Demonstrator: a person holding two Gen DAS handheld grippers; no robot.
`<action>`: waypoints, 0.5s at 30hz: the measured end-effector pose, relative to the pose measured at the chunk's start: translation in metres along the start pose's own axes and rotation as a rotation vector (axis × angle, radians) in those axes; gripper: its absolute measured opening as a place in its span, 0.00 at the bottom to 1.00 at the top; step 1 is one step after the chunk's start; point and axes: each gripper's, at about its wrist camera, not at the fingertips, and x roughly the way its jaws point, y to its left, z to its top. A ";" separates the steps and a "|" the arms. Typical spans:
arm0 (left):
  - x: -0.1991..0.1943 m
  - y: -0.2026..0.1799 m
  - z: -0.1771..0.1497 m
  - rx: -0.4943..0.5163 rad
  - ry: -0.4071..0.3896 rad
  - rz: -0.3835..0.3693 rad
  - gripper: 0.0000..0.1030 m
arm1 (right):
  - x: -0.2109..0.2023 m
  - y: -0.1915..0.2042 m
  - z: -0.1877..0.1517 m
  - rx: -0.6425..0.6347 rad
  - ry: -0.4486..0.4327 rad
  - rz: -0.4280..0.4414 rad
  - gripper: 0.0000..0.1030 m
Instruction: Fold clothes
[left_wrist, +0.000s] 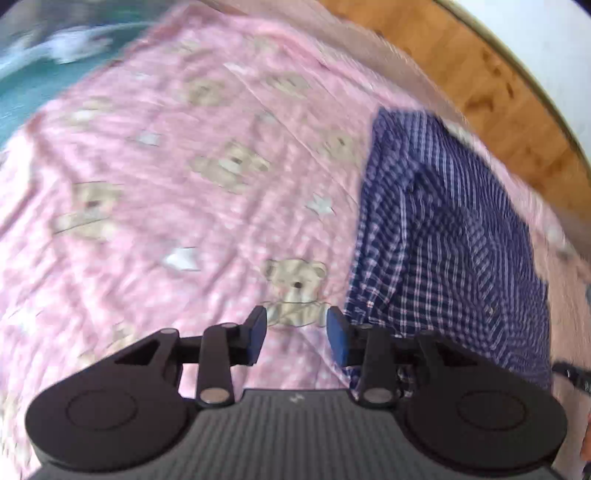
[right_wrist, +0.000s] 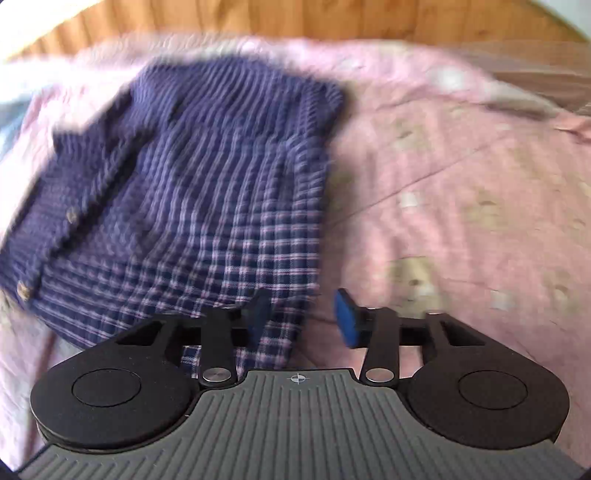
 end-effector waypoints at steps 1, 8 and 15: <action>-0.007 0.003 -0.006 -0.042 0.020 -0.053 0.41 | -0.016 0.008 -0.006 -0.047 -0.027 0.004 0.47; 0.028 0.004 -0.031 -0.345 0.112 -0.224 0.50 | -0.018 0.102 -0.064 -0.717 -0.059 -0.147 0.64; 0.002 0.007 -0.012 -0.398 0.046 -0.312 0.07 | -0.026 0.109 -0.059 -0.820 -0.052 -0.171 0.02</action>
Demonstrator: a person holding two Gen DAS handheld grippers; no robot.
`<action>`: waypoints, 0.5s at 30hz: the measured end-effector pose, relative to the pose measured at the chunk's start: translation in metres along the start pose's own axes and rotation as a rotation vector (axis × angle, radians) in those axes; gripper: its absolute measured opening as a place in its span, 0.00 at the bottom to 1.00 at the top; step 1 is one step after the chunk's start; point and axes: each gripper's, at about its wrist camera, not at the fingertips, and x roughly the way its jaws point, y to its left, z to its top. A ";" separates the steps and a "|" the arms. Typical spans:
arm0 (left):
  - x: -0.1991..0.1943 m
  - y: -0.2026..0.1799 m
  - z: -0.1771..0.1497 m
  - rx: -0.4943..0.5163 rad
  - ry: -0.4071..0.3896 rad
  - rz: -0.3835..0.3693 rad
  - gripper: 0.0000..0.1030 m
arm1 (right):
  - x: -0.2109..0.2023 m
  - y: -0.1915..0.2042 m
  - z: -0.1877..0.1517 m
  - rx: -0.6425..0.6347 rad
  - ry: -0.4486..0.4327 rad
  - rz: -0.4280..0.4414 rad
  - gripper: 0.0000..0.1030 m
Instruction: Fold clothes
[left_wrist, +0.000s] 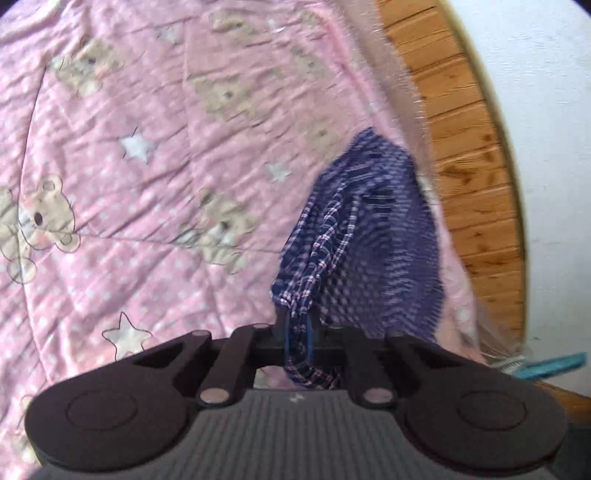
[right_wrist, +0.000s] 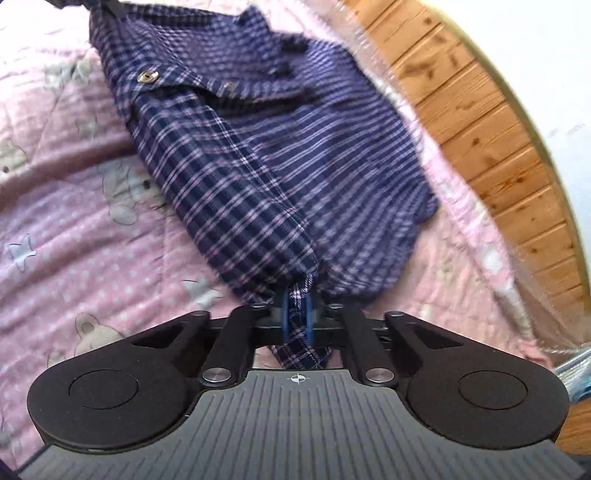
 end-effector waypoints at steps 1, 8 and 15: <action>-0.008 -0.003 0.001 0.015 0.015 -0.017 0.07 | -0.009 -0.004 -0.001 -0.001 -0.005 -0.002 0.01; 0.003 0.045 -0.001 -0.020 0.063 0.081 0.10 | -0.011 0.034 -0.028 -0.087 0.049 0.081 0.00; -0.049 0.050 0.015 0.091 -0.015 0.180 0.15 | -0.039 -0.020 -0.054 0.160 0.147 0.190 0.05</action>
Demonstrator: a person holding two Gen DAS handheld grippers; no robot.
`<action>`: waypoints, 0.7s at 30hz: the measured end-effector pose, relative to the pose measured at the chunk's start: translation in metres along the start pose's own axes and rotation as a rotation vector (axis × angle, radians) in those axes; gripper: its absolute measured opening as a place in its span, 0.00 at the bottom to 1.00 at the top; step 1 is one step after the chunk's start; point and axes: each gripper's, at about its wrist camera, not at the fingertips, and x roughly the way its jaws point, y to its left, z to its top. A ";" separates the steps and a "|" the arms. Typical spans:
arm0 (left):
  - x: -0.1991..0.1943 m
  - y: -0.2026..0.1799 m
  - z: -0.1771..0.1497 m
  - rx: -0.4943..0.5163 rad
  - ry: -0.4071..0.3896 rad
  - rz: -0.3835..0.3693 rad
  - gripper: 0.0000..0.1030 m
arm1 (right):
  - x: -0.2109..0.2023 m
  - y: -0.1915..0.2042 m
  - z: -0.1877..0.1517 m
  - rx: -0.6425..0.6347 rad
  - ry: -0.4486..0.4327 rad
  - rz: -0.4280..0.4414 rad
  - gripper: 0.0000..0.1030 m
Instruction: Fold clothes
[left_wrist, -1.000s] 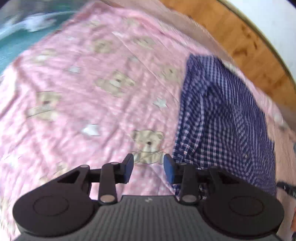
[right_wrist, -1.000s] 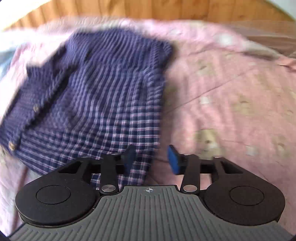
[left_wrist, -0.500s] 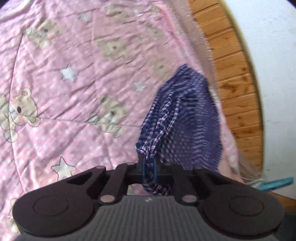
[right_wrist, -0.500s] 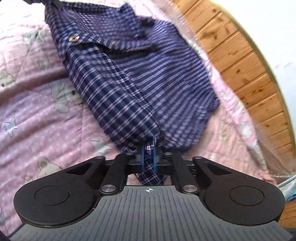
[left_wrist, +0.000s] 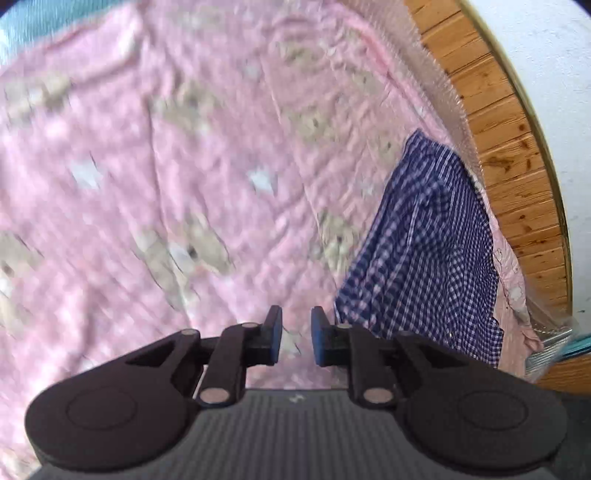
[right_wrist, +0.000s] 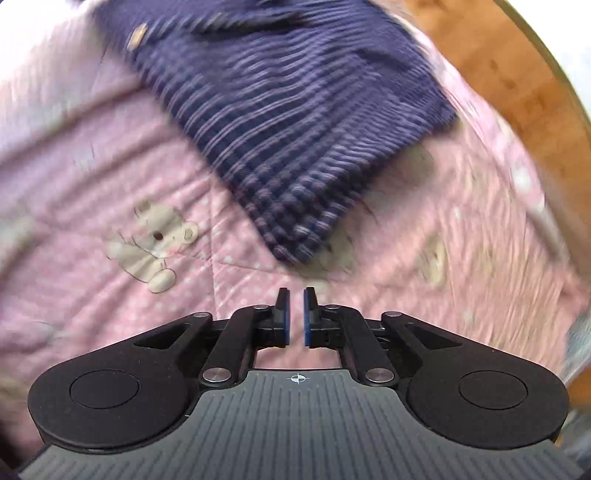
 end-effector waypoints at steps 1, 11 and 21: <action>-0.008 -0.003 0.006 0.018 -0.014 -0.008 0.15 | -0.013 -0.013 0.002 0.070 -0.026 0.025 0.05; 0.093 -0.136 0.056 0.454 -0.009 0.097 0.46 | 0.074 -0.104 0.090 0.530 -0.171 0.120 0.49; 0.146 -0.142 0.072 0.540 0.097 -0.035 0.03 | 0.113 -0.154 0.047 0.969 -0.188 0.498 0.00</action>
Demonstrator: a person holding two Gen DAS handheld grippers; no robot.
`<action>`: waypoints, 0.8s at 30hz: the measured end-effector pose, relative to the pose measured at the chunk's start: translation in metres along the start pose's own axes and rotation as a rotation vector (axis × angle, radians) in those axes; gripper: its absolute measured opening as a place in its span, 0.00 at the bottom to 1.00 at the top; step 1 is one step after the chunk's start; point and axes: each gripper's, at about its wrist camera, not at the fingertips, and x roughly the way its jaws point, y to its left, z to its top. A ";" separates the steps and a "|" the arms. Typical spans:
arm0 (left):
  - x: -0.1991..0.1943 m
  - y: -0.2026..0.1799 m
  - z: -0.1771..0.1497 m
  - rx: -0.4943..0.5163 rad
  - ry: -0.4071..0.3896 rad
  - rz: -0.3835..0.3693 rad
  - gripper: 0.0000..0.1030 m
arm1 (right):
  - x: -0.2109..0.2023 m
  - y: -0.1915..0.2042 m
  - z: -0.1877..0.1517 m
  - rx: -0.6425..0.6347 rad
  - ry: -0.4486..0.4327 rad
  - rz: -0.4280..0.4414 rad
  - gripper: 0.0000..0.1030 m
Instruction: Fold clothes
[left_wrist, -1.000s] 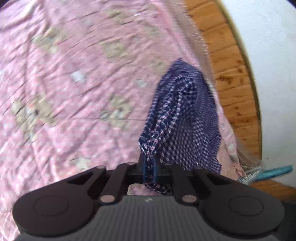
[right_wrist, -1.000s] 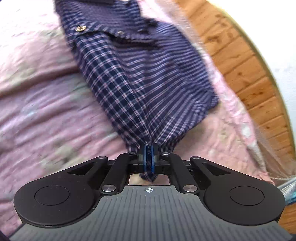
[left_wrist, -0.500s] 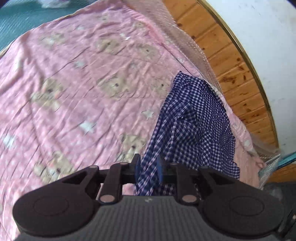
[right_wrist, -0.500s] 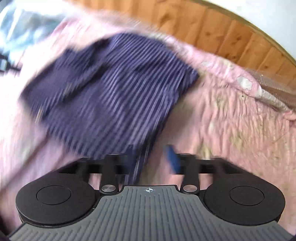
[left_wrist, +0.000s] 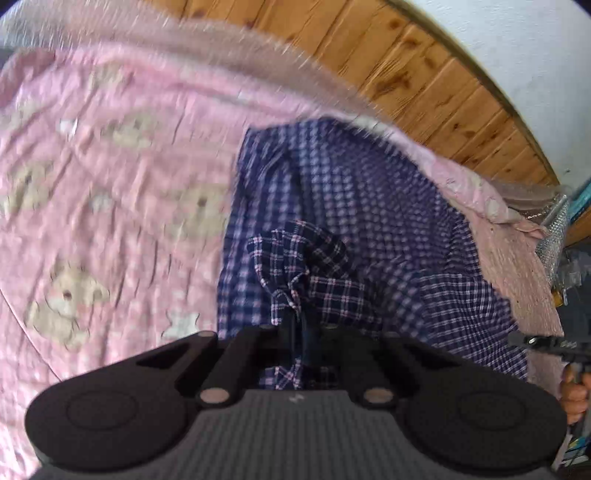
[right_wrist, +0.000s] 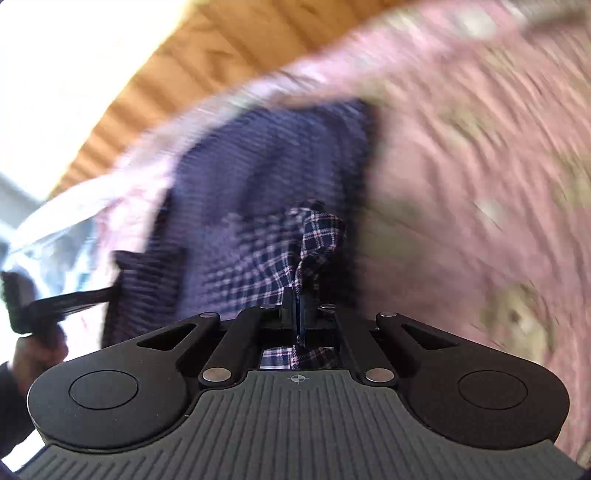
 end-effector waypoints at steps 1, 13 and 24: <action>0.008 0.007 -0.002 -0.031 0.027 -0.006 0.06 | 0.012 -0.010 -0.001 0.021 0.034 -0.012 0.00; -0.044 0.022 0.079 0.096 -0.095 0.068 0.68 | 0.004 0.021 0.111 -0.318 -0.066 0.014 0.55; 0.105 -0.019 0.181 0.365 -0.027 0.140 0.44 | 0.162 0.070 0.224 -0.731 0.106 -0.031 0.53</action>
